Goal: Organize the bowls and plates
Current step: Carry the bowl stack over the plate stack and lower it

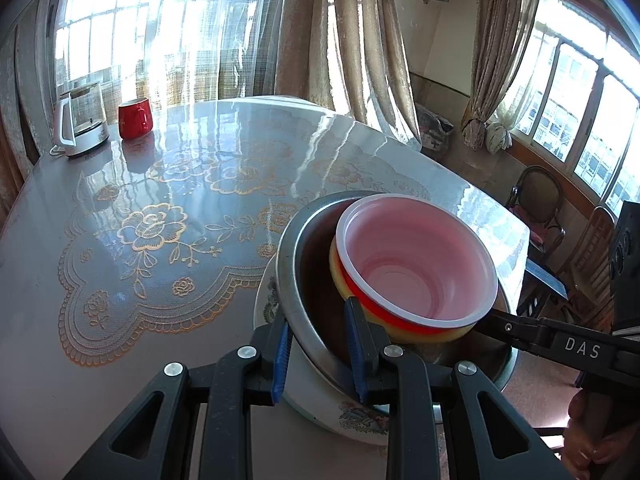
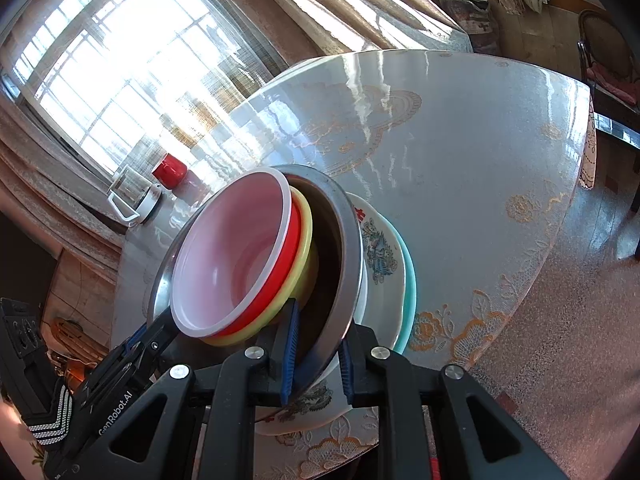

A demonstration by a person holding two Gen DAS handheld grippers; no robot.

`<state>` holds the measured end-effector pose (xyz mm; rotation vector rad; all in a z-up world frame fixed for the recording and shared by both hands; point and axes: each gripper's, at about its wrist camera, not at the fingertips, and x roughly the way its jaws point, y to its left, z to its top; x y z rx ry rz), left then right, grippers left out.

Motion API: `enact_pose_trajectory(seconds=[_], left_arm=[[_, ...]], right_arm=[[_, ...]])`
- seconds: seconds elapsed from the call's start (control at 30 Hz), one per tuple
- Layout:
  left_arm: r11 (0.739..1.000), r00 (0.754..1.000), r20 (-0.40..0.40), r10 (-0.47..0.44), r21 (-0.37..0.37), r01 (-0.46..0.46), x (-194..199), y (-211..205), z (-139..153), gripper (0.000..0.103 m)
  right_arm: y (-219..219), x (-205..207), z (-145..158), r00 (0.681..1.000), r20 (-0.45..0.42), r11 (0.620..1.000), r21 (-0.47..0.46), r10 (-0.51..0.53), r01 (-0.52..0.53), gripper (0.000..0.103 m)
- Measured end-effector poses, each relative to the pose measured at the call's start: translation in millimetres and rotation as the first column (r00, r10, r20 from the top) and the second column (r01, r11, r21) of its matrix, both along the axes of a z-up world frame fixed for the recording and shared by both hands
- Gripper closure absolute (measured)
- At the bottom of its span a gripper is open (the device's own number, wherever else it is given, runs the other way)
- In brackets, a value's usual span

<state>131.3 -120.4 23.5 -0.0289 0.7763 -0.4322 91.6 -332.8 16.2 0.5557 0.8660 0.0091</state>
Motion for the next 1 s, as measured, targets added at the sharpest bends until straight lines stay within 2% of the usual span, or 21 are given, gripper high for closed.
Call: enact_pose_trajectory(seconds=[0.4,0.73,0.83,1.0], left_arm=[[1.0,0.999,-0.043,0.011,-0.008,-0.011,8.3,3.8,-12.3,0.077],[1.0,1.0,-0.03,0.005,-0.005,-0.006,3.8,6.6,-16.5,0.077],[1.0,0.999,-0.03,0.012,0.001,-0.012,2.5,6.4,-14.8,0.077],[1.0,1.0,-0.022,0.003,-0.006,-0.004,-4.0,9.9,-9.4,0.076]], right_arm=[[3.6,3.7,-5.0,1.0,-0.009,1.0,0.002,0.005,-0.005,0.081],[-4.1,-7.7,-2.1,1.0,0.005,1.0,0.01,0.0,-0.001,0.078],[-0.2,-8.0,-2.4,0.999,0.022,0.999,-0.011,0.033,-0.033,0.085],[-2.2,-3.9,-5.1,0.999,0.032,1.0,-0.012,0.003,-0.002,0.086]])
